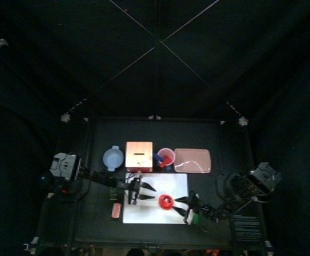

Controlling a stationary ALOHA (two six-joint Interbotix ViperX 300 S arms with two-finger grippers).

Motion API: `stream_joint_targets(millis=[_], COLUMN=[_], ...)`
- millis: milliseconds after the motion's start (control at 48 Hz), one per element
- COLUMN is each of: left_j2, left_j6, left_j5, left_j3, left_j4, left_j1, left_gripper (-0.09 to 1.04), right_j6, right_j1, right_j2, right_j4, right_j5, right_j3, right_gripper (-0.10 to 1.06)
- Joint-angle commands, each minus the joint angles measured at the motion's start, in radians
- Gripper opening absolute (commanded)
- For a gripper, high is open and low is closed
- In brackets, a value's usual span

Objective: Get the cutter from the drawer then cut the dough then place the extra dough in the bowl
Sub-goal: Cut the dough

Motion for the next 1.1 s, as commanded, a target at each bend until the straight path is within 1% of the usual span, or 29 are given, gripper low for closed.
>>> stream_joint_targets(millis=[21,104,312,542,688,875,1104], left_j2=[0.018,0.028,0.032,0.057,0.087,0.092,0.098], left_j6=[-0.015,-0.021,-0.021,-0.063,-0.133,-0.141,-0.149], left_j5=[-0.011,-0.011,-0.012,-0.011,-0.011,-0.011,-0.011], left_j3=[-0.054,-0.067,-0.08,-0.129,-0.158,-0.164,-0.183], left_j4=[0.055,0.084,0.106,0.17,0.229,0.233,0.262], left_j1=[0.028,0.054,0.101,0.112,0.118,0.133,0.129], left_gripper=[0.77,0.77,0.77,0.77,0.77,0.77,0.77], right_j6=[-0.002,-0.002,-0.002,-0.002,0.0,0.0,-0.003], right_j1=[-0.002,-0.002,-0.008,-0.014,-0.014,-0.015,-0.034], right_j2=[-0.008,0.0,0.014,0.02,0.021,0.025,0.051], right_j4=[0.011,0.011,0.012,0.011,0.009,0.009,0.006], right_j5=[-0.009,-0.011,-0.011,-0.009,-0.011,-0.011,-0.011], right_j3=[-0.02,-0.028,-0.031,-0.034,-0.034,-0.037,-0.054], right_gripper=[0.8,0.8,0.8,0.8,0.8,0.8,0.8])
